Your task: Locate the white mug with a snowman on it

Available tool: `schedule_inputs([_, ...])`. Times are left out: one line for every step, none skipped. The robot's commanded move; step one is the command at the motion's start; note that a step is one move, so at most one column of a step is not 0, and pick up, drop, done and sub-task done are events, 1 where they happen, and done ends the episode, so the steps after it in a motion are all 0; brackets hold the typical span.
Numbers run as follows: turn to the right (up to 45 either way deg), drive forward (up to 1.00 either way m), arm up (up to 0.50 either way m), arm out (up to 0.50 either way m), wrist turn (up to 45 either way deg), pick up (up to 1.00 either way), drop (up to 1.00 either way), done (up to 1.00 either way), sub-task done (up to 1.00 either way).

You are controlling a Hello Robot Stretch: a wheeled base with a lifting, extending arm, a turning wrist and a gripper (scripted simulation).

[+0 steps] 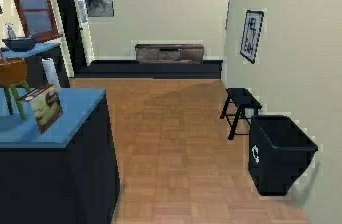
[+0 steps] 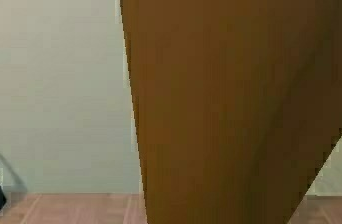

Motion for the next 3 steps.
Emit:
schedule_inputs([0.0,1.0,0.0,0.0,0.0,0.0,0.0,0.0,0.0])
schedule_inputs([0.0,0.55,0.0,0.0,0.0,0.0,0.0,0.0,0.0])
schedule_inputs([-15.0,0.0,0.0,0.0,0.0,0.0,0.0,0.0,0.0])
